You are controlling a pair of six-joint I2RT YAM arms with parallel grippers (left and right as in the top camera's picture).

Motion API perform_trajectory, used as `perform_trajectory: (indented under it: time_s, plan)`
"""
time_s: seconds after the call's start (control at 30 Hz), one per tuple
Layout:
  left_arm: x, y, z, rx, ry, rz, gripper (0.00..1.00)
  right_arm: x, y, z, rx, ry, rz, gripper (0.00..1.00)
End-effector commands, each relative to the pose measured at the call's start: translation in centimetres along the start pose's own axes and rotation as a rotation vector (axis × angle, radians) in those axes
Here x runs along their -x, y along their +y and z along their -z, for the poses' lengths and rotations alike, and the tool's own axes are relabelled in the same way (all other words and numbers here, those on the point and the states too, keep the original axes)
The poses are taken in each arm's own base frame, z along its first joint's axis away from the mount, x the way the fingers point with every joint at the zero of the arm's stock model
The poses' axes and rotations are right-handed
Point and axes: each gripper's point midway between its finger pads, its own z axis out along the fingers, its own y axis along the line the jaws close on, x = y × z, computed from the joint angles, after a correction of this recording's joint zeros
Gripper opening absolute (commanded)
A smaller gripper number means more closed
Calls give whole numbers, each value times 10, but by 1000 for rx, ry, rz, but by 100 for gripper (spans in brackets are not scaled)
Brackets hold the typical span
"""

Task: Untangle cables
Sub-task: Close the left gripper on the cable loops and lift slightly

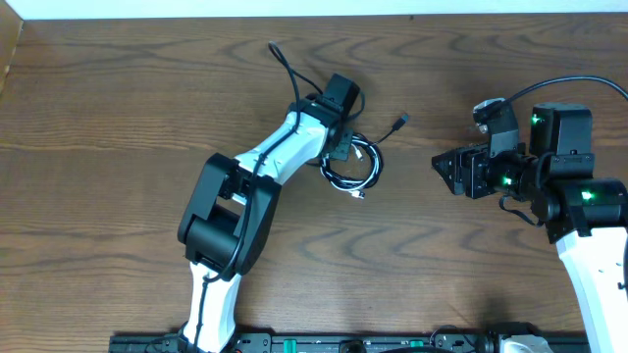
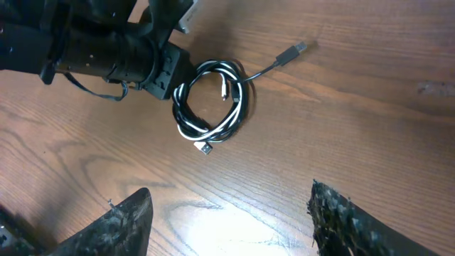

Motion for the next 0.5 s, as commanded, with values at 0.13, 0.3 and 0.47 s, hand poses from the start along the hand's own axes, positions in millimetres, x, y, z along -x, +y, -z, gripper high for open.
perform_trajectory:
  time_s: [0.13, 0.3, 0.47]
  plan:
    - [-5, -18, 38, -107, -12, -21, 7, 12, -1, 5, -10, -38, -26, 66]
    - [18, -48, 130, -342, -167, -32, 7, 20, 0, 5, -7, -71, -98, 63]
    - [15, -62, 180, -460, -217, -56, 7, 27, -7, 6, -36, -103, -216, 58]
